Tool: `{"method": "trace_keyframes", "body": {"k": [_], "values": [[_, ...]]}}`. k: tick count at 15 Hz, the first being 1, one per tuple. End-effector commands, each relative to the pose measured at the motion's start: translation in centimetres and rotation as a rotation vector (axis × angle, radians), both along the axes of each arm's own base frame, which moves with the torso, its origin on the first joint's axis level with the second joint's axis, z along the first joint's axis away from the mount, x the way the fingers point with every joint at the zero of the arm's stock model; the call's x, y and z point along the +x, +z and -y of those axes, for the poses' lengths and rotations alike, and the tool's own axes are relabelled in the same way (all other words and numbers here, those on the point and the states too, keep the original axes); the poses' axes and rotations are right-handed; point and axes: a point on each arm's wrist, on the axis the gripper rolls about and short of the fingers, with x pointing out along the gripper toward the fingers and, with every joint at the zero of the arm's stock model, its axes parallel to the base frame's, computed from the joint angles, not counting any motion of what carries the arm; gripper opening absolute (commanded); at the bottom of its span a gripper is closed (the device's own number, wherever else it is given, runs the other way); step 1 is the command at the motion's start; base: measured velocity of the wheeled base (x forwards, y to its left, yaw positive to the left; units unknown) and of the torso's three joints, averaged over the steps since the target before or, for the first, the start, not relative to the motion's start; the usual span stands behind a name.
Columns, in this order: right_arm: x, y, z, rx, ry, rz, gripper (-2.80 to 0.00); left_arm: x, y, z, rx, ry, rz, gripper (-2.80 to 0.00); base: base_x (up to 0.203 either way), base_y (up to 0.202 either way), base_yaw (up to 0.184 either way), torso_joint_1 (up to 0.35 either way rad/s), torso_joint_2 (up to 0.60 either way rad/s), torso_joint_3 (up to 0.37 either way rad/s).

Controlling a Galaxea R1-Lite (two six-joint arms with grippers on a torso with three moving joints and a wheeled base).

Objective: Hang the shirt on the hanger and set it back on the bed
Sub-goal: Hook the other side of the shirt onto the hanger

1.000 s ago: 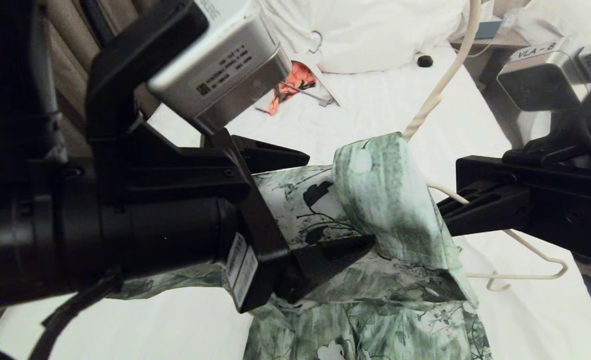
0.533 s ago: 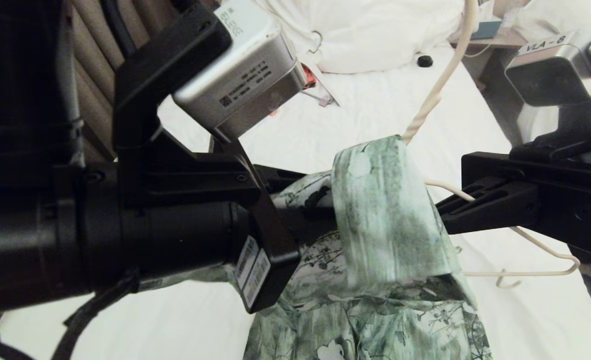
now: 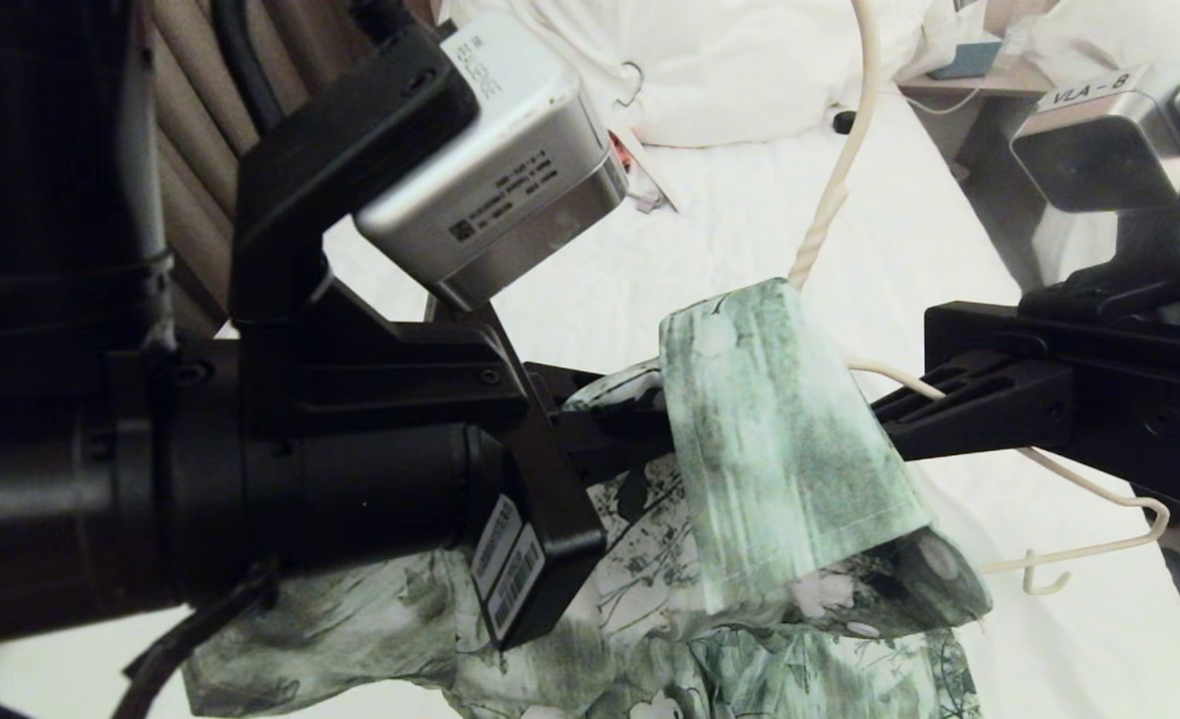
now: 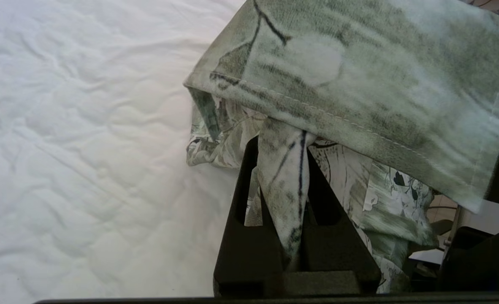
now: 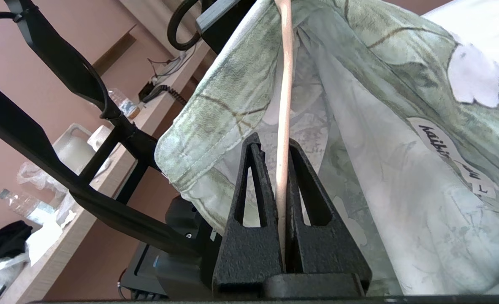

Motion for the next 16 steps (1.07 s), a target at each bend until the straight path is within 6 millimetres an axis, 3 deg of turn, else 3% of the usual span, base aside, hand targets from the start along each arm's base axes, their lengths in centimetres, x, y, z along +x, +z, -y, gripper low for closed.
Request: {"method": "trace_keyframes", "body": {"k": [1,2,3,9,16], "values": [[0.1,-0.1,-0.1,0.002,0.009,-0.001,-2.80,0.0,0.0,0.0,-0.001,0.002,0.001,-2.80,0.000,0.000,0.000,0.000,0.00,0.000],[0.1,-0.1,-0.1,0.003,0.007,0.003,-1.00,0.0,0.0,0.0,-0.002,0.003,0.001,-2.80,0.000,0.000,0.000,0.000,0.00,0.000],[0.0,-0.1,0.0,0.002,0.001,0.011,0.00,0.0,0.0,0.0,-0.001,0.003,0.001,-2.80,0.000,0.000,0.000,0.000,0.00,0.000],[-0.5,0.3,1.1,-0.008,-0.076,0.030,0.00,0.2,0.3,0.0,-0.040,0.036,0.030,-2.80,0.000,0.000,0.000,0.000,0.00,0.000],[-4.0,3.9,8.3,0.020,-0.376,-0.033,0.00,0.8,0.9,0.0,-0.089,0.124,0.074,-2.80,0.000,0.000,0.000,0.000,0.00,0.000]]}}
